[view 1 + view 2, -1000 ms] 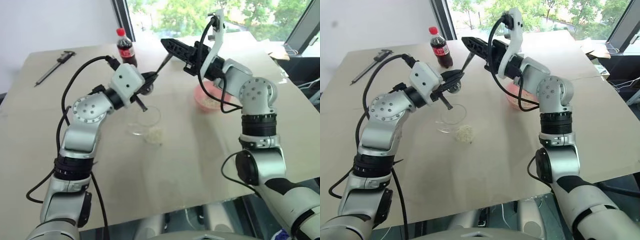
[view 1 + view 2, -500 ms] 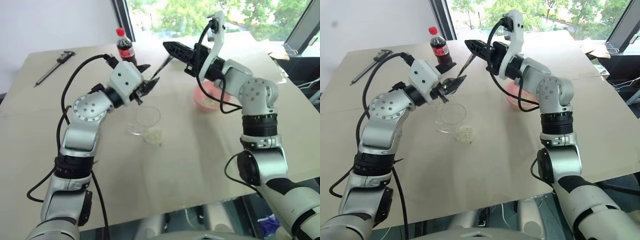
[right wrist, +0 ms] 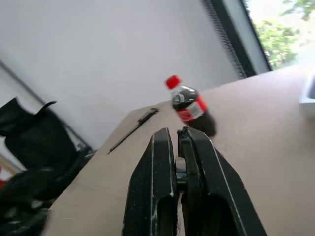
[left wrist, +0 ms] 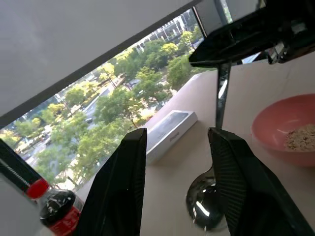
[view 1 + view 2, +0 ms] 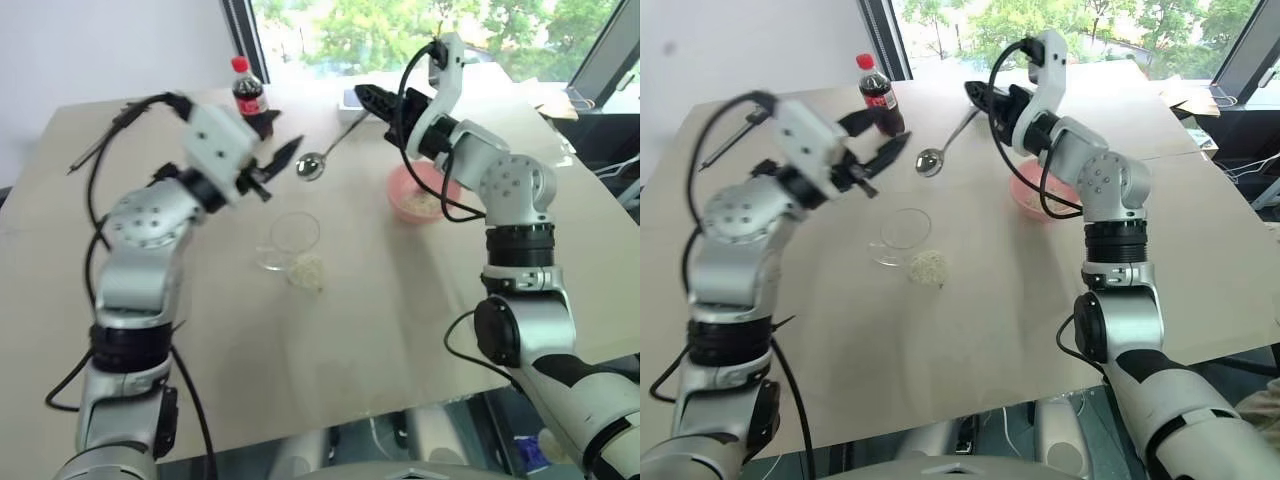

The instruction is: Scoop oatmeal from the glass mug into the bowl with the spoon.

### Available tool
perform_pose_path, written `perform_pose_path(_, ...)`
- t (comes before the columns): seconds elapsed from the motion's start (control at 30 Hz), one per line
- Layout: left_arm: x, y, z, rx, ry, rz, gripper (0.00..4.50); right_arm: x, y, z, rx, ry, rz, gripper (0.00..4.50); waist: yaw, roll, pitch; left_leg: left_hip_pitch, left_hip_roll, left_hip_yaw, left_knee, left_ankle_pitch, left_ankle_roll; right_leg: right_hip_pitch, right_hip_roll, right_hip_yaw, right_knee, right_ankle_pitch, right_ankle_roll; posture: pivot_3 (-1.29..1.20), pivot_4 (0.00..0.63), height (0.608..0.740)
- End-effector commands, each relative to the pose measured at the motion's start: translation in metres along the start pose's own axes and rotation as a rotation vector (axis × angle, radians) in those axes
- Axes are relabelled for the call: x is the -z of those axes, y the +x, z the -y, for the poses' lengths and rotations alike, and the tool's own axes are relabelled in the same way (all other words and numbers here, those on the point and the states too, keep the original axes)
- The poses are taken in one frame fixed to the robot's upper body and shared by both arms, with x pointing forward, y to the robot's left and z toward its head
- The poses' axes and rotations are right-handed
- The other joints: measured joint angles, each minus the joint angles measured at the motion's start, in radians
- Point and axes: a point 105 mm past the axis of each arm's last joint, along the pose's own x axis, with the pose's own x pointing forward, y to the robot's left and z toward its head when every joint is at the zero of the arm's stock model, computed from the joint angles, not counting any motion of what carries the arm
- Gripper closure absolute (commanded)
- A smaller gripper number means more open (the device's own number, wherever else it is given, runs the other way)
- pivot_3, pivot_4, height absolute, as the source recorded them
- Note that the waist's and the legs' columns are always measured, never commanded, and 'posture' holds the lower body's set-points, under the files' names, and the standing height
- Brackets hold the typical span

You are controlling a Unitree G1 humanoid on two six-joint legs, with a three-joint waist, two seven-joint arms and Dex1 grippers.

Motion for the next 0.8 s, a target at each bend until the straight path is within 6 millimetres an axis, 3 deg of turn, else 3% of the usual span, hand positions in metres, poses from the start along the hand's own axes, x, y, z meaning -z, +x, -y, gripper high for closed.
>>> perform_pose_path(0.03,0.001,-0.034,-0.017,-0.079,0.027,-0.048,2.49,-0.022,-0.008,0.01,0.072,0.056,0.055,4.5,-0.004,0.0,0.0,0.0,0.0,0.0,0.0,0.0,0.0,0.0,0.0,0.0,0.0,0.0,0.0,0.0,0.15,0.74)
perform_pose_path(0.13,0.029,-0.07,-0.003,-0.053,0.04,-0.186,2.49,-0.024,-0.018,0.024,0.138,0.133,0.048,4.5,-0.008,0.001,0.0,0.001,0.0,0.002,-0.001,0.0,0.0,0.0,0.001,0.002,-0.001,0.0,0.0,0.0,0.15,0.74)
perform_pose_path(0.3,0.058,-0.097,0.035,-0.003,-0.038,-0.262,2.49,-0.032,-0.028,0.027,0.16,0.232,0.051,4.5,0.006,0.001,0.0,0.001,0.001,0.003,-0.002,0.0,0.0,0.001,0.0,0.003,0.0,0.0,0.0,0.0,0.15,0.74)
perform_pose_path(0.43,0.075,-0.098,0.056,0.012,-0.09,-0.259,2.49,-0.031,-0.034,0.033,0.199,0.255,0.043,4.5,0.013,0.001,-0.001,0.002,0.001,0.002,-0.001,0.0,0.0,0.002,-0.001,0.001,0.0,0.001,-0.001,0.0,0.15,0.74)
perform_pose_path(0.6,0.079,-0.086,0.073,0.049,-0.121,-0.225,2.49,-0.033,-0.039,0.036,0.224,0.253,0.051,4.5,0.007,0.001,-0.001,0.002,0.001,0.003,-0.001,0.0,0.0,0.002,0.0,0.001,0.001,0.001,-0.002,0.0,0.15,0.74)
perform_pose_path(0.8,0.091,-0.087,0.089,0.086,-0.141,-0.248,2.49,-0.04,-0.044,0.037,0.237,0.241,0.07,4.5,0.003,0.001,-0.001,0.002,0.001,0.004,-0.001,0.0,0.001,0.002,0.001,0.002,0.0,0.001,-0.002,0.0,0.15,0.74)
